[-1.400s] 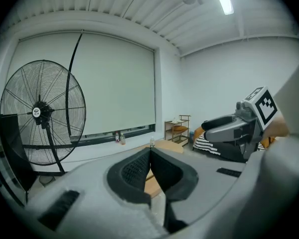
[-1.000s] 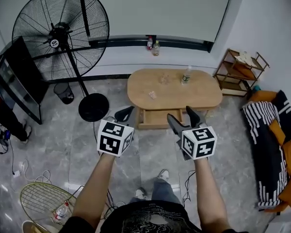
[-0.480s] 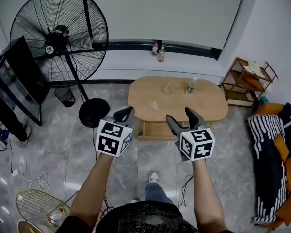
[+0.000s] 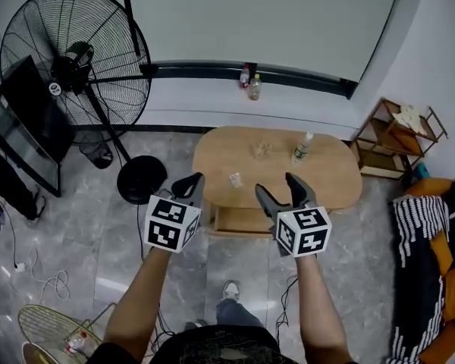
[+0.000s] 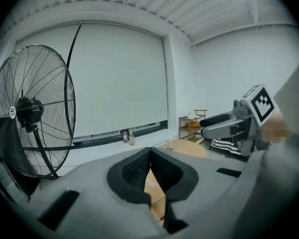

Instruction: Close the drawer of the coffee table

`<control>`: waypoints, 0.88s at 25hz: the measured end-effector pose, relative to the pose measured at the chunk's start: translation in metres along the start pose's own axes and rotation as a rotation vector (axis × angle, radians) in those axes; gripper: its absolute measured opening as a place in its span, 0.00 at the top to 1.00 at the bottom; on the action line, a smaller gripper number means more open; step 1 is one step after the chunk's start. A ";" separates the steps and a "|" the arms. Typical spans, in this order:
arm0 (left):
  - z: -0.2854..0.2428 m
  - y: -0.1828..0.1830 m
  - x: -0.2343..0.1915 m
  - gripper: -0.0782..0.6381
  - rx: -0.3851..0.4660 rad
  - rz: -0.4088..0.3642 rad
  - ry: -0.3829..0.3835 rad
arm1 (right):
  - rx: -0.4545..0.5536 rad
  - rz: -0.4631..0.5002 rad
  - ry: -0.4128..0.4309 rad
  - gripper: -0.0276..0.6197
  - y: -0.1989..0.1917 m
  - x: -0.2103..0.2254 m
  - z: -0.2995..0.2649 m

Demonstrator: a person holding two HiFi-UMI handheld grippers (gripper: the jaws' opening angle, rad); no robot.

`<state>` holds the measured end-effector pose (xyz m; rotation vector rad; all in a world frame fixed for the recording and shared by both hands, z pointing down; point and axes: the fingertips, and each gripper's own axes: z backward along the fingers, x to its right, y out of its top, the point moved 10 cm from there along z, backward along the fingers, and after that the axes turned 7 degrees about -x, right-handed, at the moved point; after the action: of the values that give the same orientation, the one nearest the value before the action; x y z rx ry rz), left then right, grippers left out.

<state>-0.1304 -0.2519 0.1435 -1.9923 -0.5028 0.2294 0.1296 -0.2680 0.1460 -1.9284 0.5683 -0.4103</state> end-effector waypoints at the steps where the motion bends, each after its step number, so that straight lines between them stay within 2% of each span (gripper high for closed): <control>1: -0.006 -0.001 -0.001 0.88 -0.003 0.001 0.002 | -0.003 0.001 0.005 0.46 -0.002 0.003 -0.005; 6: -0.035 -0.011 0.001 0.88 0.000 -0.005 -0.008 | -0.018 -0.004 0.005 0.45 -0.024 0.015 -0.025; 10: -0.051 -0.040 0.006 0.88 0.009 -0.015 -0.023 | -0.021 -0.001 -0.010 0.45 -0.053 0.016 -0.035; 22: -0.110 -0.201 0.015 0.88 -0.011 -0.030 -0.061 | -0.025 0.003 -0.044 0.45 -0.198 0.003 -0.091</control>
<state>-0.1259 -0.2557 0.3736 -1.9917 -0.5734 0.2699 0.1249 -0.2686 0.3638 -1.9555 0.5502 -0.3595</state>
